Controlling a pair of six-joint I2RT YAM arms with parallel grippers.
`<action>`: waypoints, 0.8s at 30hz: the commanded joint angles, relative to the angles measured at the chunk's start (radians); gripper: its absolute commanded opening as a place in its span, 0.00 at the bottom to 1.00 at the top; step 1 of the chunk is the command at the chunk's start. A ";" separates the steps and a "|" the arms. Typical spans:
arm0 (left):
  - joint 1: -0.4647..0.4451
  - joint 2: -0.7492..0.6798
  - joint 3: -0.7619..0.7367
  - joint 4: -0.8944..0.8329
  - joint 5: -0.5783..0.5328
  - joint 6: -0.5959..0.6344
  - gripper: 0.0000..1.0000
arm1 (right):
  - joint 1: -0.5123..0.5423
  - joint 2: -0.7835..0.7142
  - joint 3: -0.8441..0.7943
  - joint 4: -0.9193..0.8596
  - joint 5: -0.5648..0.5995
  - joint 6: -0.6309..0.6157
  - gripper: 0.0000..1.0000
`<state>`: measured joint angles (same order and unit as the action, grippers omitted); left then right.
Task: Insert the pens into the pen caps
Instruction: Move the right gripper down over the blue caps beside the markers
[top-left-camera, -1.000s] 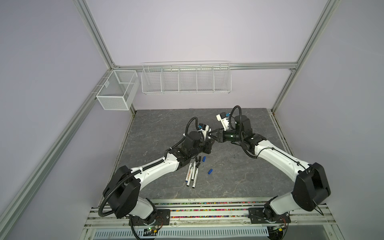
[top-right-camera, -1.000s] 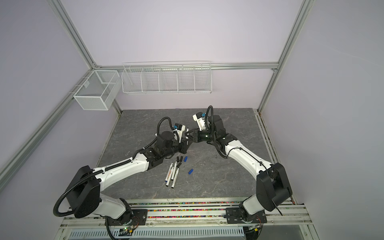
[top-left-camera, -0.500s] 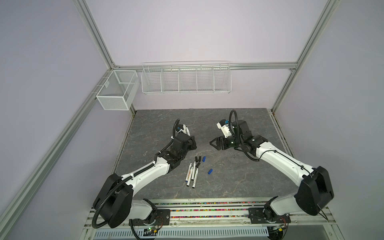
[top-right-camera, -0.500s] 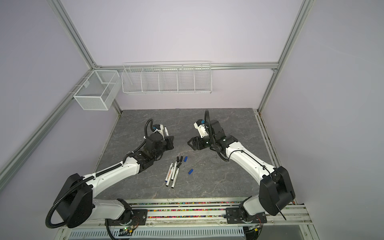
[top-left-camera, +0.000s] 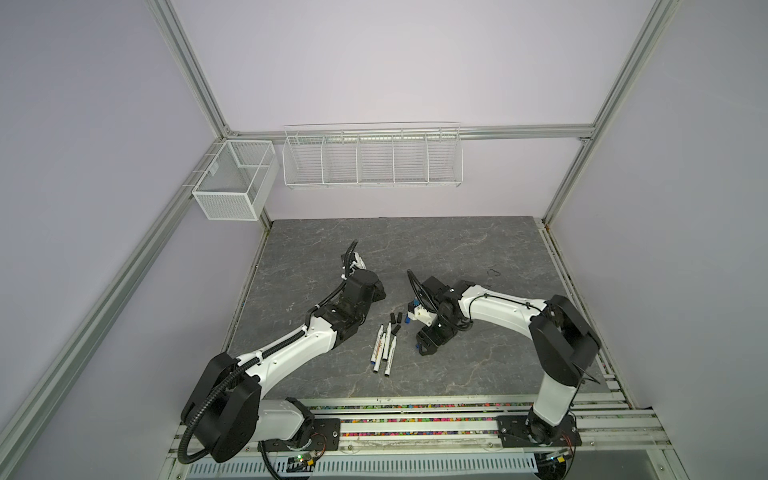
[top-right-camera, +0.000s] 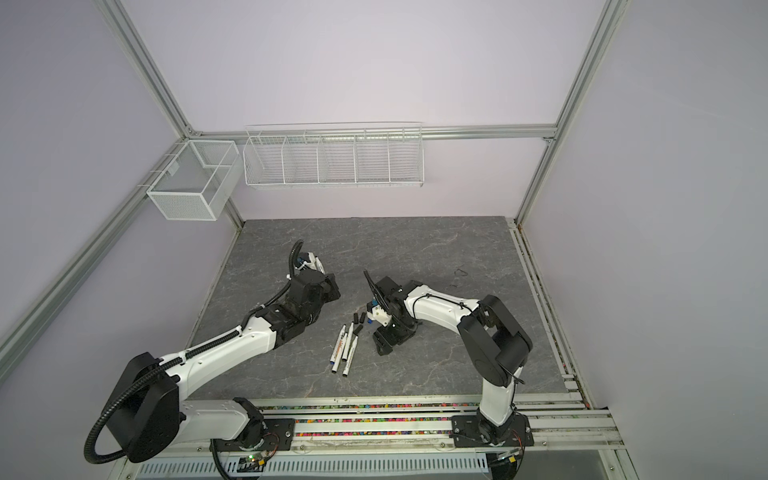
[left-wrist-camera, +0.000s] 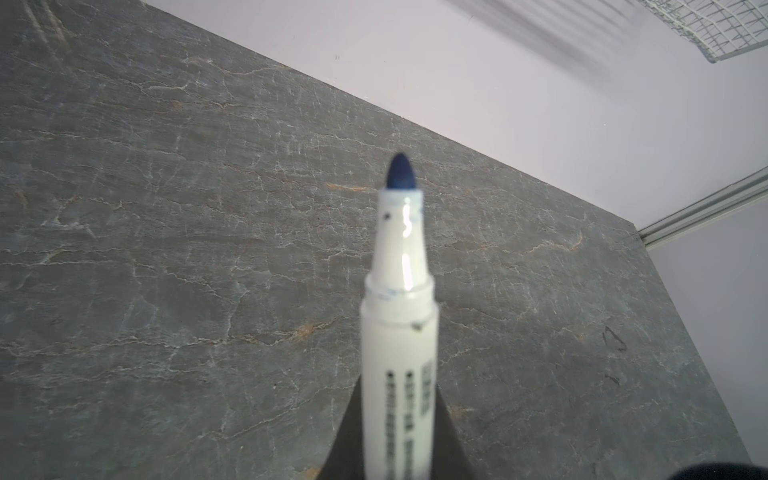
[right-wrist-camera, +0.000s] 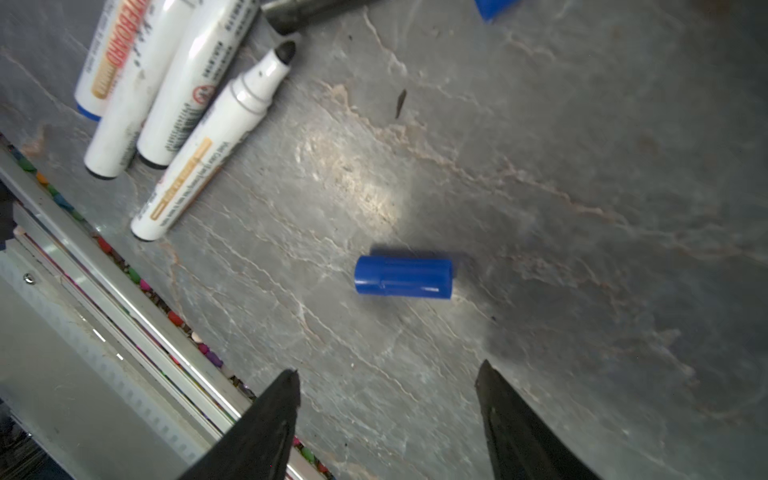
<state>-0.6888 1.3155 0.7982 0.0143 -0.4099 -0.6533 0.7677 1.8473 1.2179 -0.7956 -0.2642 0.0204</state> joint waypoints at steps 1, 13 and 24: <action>0.004 -0.036 0.000 -0.032 -0.046 -0.004 0.00 | 0.004 0.049 0.030 -0.047 -0.068 -0.059 0.71; 0.003 -0.083 -0.031 -0.049 -0.083 -0.019 0.00 | 0.004 0.165 0.185 -0.038 -0.052 -0.050 0.71; 0.003 -0.081 -0.027 -0.062 -0.078 -0.005 0.00 | 0.068 0.246 0.279 -0.069 0.114 -0.059 0.68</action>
<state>-0.6888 1.2488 0.7784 -0.0360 -0.4736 -0.6533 0.8093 2.0529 1.4799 -0.8734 -0.2298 -0.0093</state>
